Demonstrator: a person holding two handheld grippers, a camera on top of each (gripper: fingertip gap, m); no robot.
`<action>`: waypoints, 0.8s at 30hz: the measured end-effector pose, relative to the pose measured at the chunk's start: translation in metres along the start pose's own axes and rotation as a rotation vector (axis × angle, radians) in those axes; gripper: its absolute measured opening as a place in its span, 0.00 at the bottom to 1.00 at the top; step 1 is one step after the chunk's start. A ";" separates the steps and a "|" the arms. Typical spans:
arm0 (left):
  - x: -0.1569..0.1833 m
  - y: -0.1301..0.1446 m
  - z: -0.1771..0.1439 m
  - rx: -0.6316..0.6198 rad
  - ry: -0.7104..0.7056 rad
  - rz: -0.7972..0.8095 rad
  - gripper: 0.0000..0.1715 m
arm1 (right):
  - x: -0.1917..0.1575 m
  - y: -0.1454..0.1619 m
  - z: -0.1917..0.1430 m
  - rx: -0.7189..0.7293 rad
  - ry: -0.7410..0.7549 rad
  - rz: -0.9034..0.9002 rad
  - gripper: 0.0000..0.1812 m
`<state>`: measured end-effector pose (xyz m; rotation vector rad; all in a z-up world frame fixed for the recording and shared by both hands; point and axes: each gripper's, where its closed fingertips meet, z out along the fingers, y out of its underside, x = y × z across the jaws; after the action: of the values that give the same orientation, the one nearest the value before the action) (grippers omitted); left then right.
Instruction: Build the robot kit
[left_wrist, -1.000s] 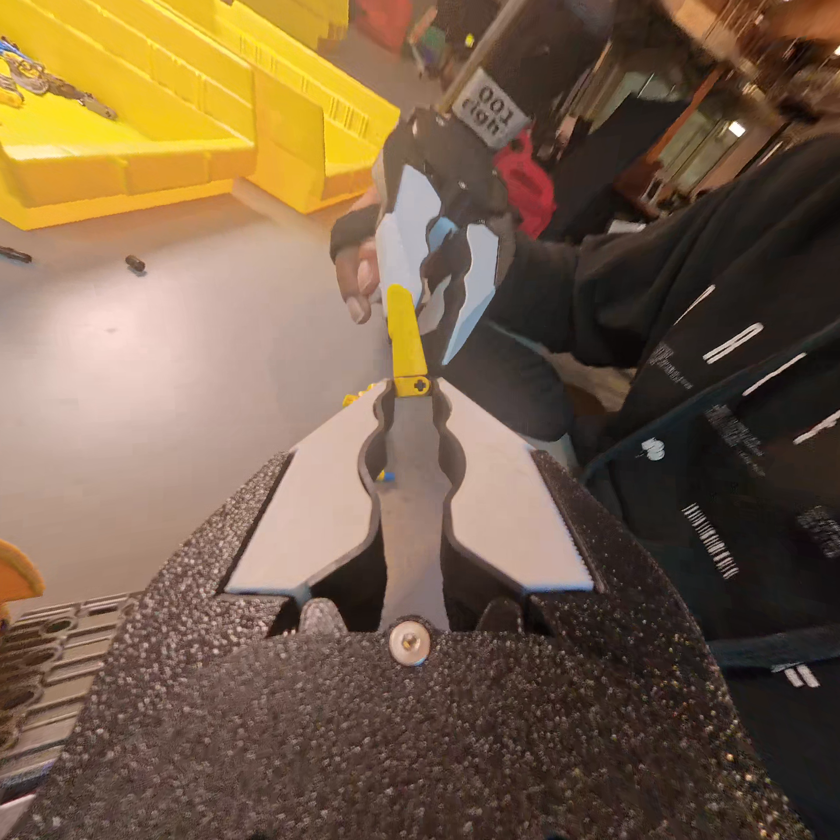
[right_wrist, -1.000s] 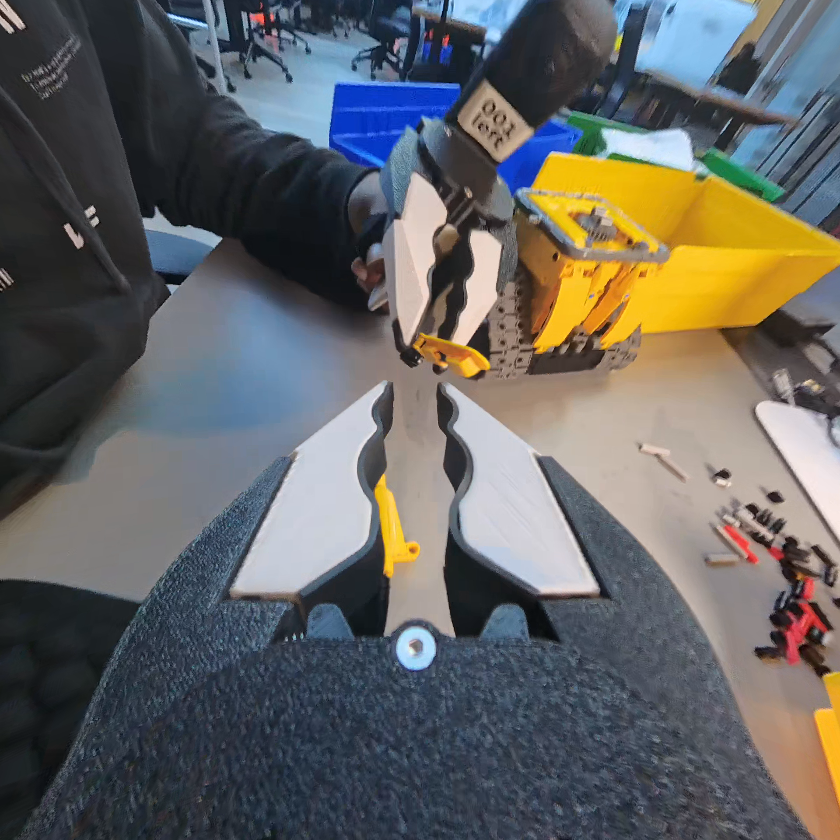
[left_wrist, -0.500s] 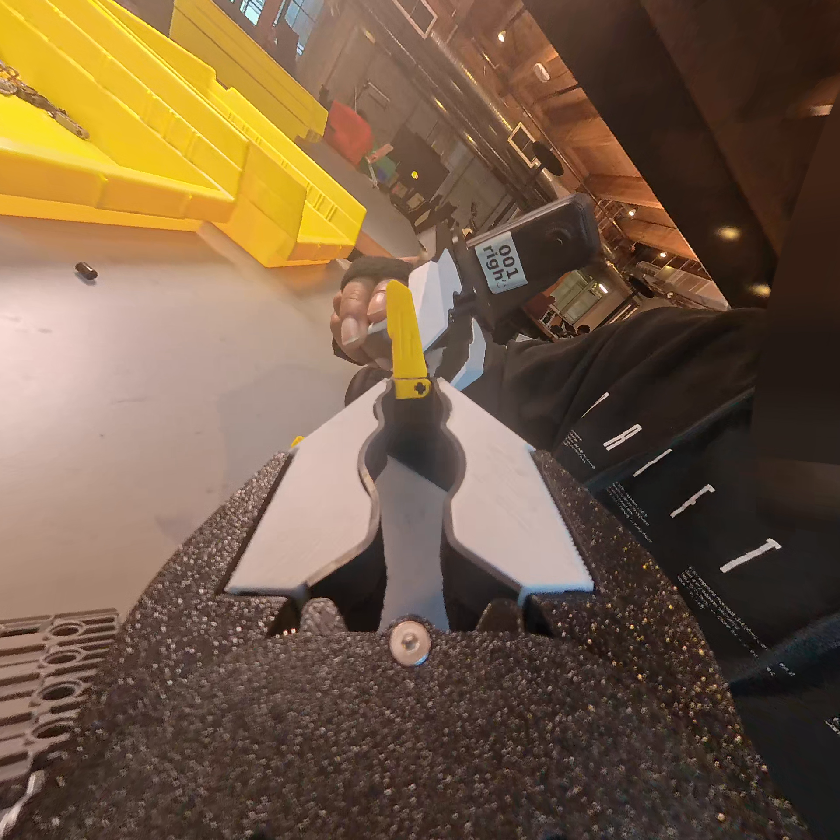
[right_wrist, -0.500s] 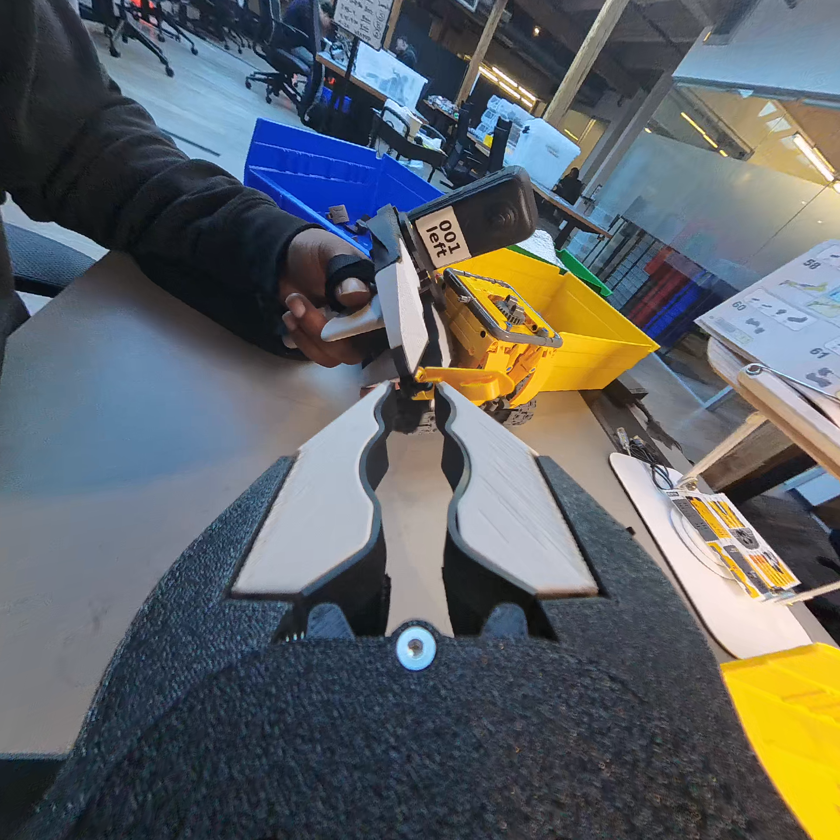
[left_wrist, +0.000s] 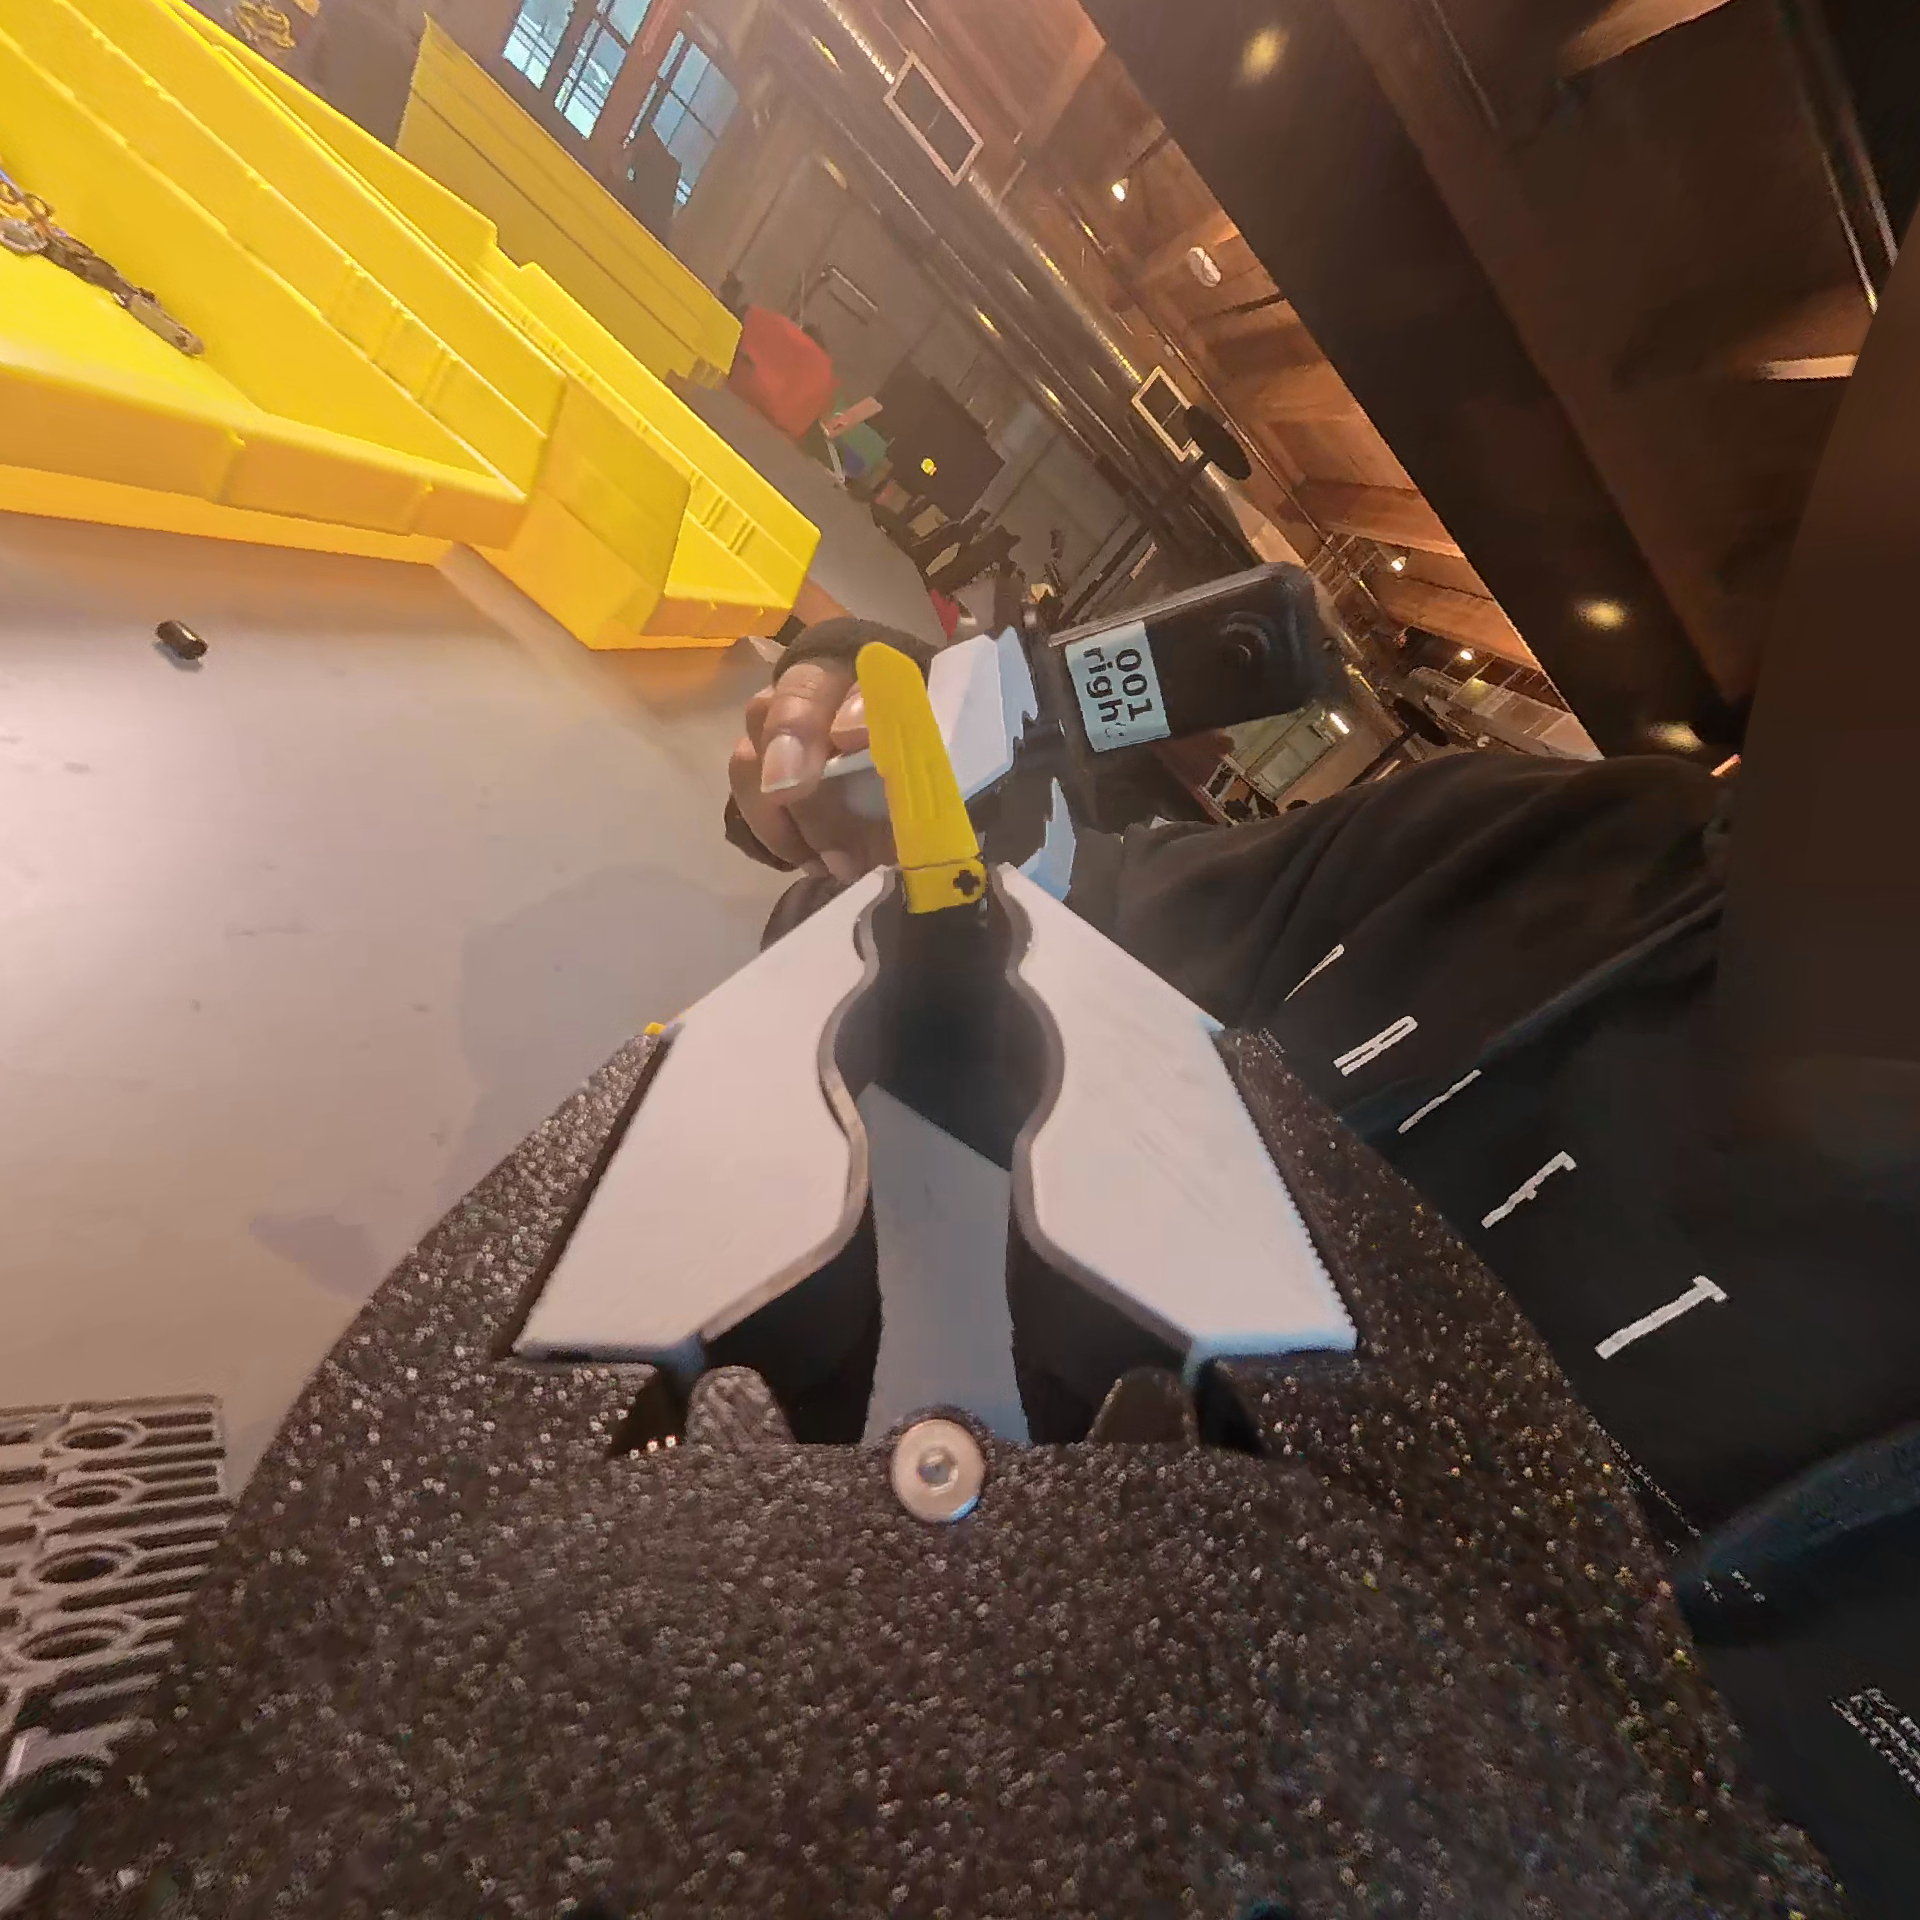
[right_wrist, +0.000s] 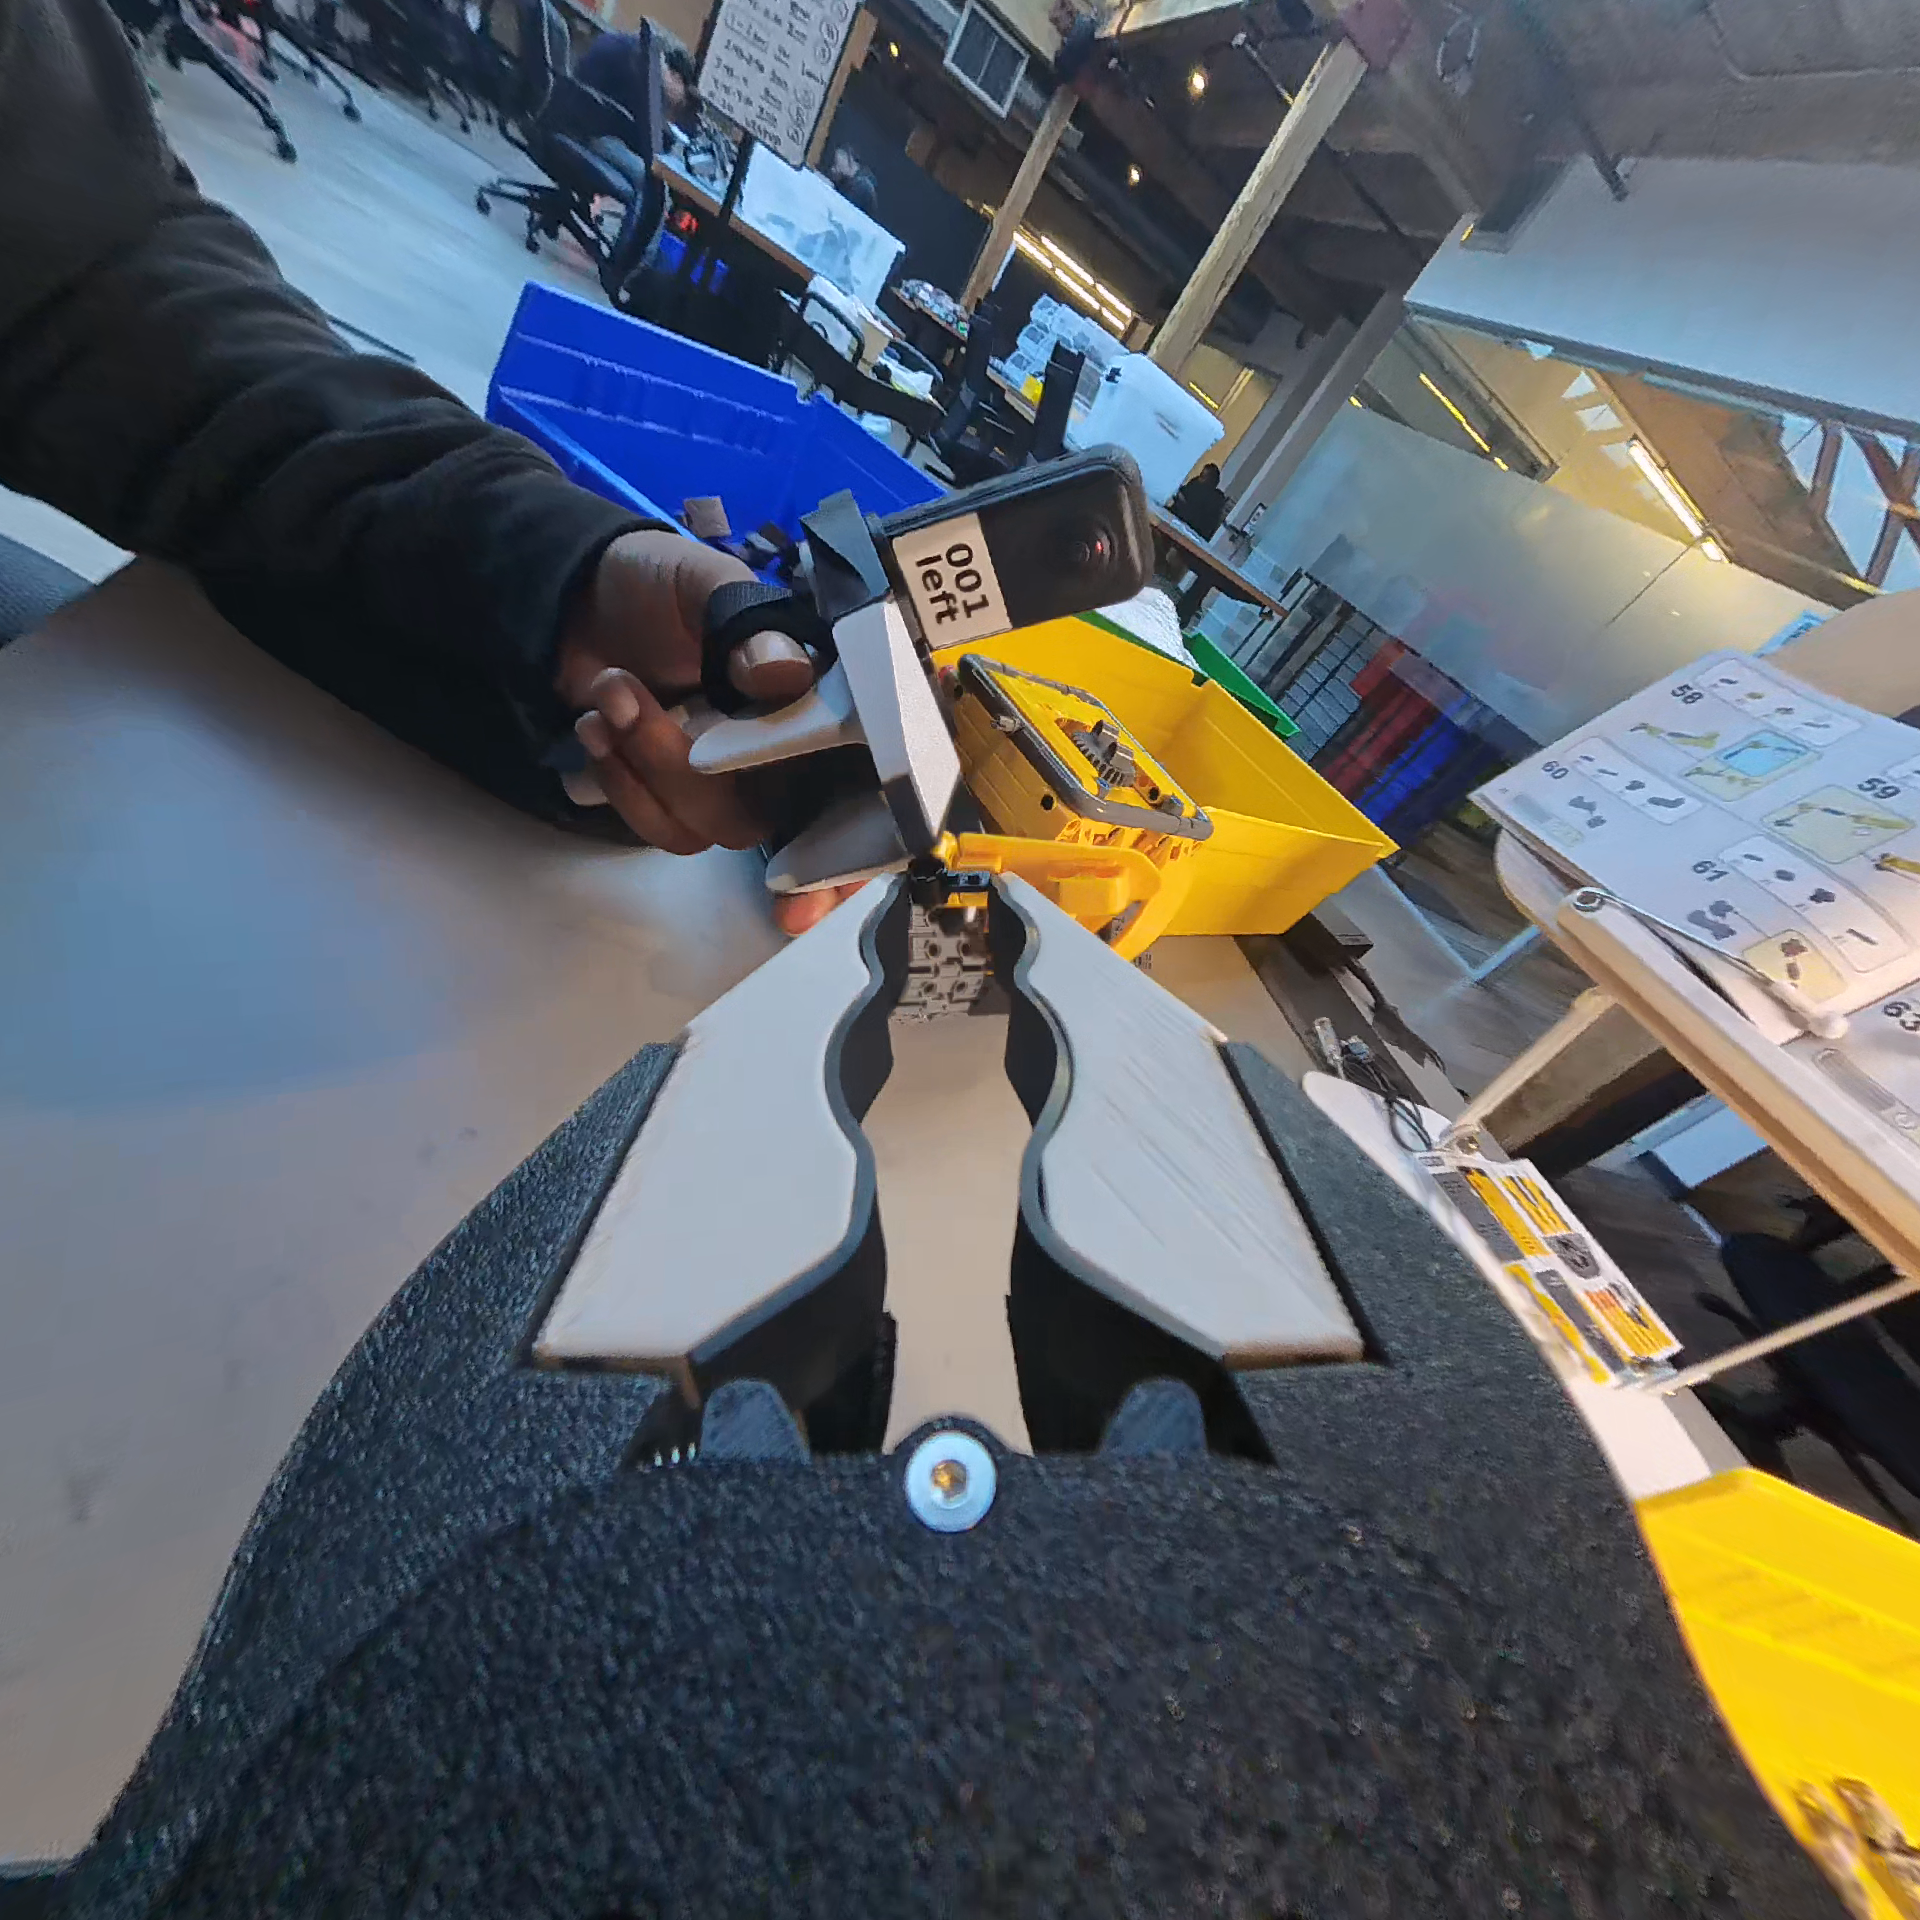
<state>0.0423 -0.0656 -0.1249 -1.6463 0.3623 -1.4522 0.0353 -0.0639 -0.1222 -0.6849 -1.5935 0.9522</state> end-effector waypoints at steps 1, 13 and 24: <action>0.001 -0.002 -0.001 0.008 -0.004 0.013 0.09 | 0.001 -0.001 -0.001 0.012 -0.004 0.026 0.08; -0.003 0.001 -0.001 -0.020 -0.099 0.175 0.09 | 0.002 0.001 -0.001 0.069 -0.054 0.187 0.08; -0.009 0.002 -0.003 -0.029 -0.164 0.235 0.07 | 0.002 0.008 0.002 0.062 -0.042 0.182 0.08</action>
<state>0.0376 -0.0611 -0.1325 -1.6714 0.4685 -1.1355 0.0327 -0.0587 -0.1280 -0.7809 -1.5505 1.1513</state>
